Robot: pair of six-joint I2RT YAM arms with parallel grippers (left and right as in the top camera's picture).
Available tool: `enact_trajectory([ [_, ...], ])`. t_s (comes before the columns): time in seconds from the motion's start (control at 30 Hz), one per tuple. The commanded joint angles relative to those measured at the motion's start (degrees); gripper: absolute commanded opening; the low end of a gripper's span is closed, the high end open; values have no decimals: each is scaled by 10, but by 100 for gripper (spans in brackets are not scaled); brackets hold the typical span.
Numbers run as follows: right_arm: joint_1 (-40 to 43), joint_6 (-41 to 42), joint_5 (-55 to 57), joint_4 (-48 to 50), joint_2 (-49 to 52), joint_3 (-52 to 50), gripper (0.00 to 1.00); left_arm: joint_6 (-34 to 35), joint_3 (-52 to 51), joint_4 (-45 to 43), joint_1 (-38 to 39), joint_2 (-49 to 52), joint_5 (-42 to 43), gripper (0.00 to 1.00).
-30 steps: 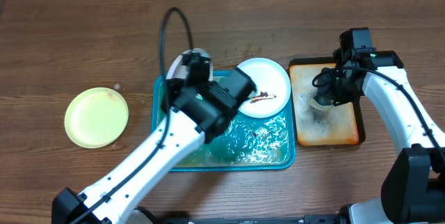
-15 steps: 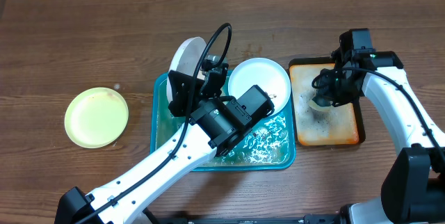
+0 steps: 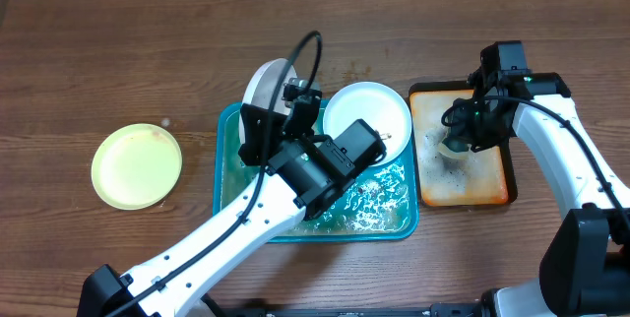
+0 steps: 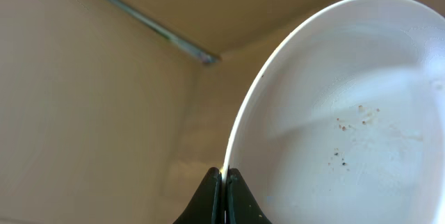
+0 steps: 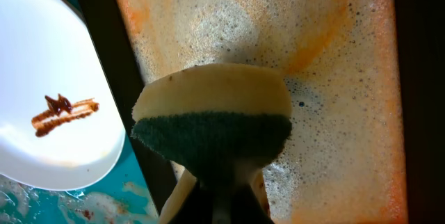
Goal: Clean dirty plates on tray and stack at the side
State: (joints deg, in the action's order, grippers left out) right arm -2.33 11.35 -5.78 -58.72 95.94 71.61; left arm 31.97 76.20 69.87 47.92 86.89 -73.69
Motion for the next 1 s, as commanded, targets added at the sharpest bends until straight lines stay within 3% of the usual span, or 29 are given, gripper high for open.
enact_trajectory([
  [0.0,2,-17,-5,-2,-15,-3,4,61,0,17,-52,0,103,4],
  [0.23,2,-23,-5,-5,-15,-3,4,70,1,25,-204,-6,284,4],
  [0.67,2,-29,-5,-11,-15,-3,4,-79,1,-29,-571,-7,675,4],
  [0.97,2,-29,-5,-11,-15,-3,4,-87,-8,-49,-785,8,707,4],
])
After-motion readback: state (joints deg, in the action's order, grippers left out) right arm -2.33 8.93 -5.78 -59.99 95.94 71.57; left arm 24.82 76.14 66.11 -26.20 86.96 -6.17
